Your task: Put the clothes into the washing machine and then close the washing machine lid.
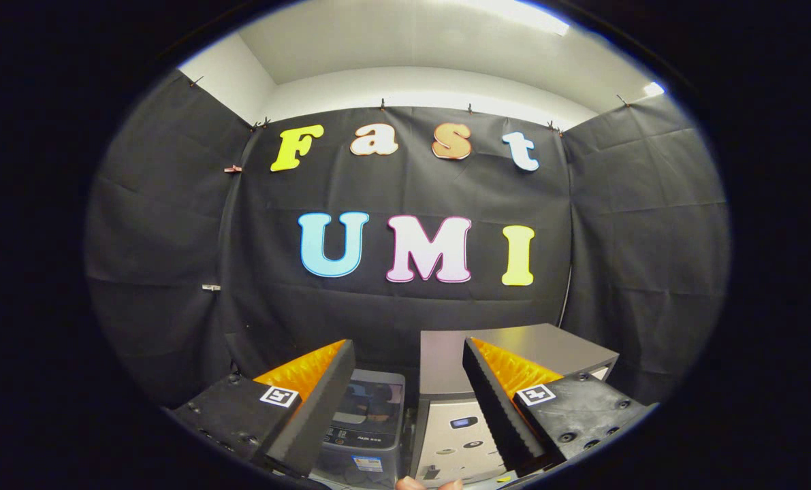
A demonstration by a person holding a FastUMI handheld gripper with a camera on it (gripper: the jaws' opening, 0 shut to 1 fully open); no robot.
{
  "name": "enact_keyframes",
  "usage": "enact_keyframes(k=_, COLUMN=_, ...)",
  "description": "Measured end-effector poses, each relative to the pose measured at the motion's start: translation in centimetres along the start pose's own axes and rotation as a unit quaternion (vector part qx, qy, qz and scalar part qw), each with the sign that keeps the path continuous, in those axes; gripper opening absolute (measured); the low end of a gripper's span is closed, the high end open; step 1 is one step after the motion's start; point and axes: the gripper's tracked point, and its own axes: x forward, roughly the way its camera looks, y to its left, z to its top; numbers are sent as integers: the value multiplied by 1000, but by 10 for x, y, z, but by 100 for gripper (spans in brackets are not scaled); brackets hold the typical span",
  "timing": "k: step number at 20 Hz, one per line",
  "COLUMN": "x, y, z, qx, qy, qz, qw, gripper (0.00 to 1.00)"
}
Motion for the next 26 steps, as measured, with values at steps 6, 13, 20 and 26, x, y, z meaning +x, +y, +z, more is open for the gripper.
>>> enact_keyframes(k=6, x=-27, y=-12, z=12, qx=9, qy=-22, qz=5, qw=1000, gripper=100)
enact_keyframes(k=13, x=-29, y=-54, z=8, qx=33, qy=-25, qz=-26, qw=999, gripper=99)
enact_keyframes(k=20, x=-31, y=-73, z=2, qx=40, qy=-23, qz=-38, qw=998, gripper=99)
enact_keyframes(k=26, x=-22, y=-69, z=-9, qx=37, qy=-1, qz=-36, qw=999, gripper=99)
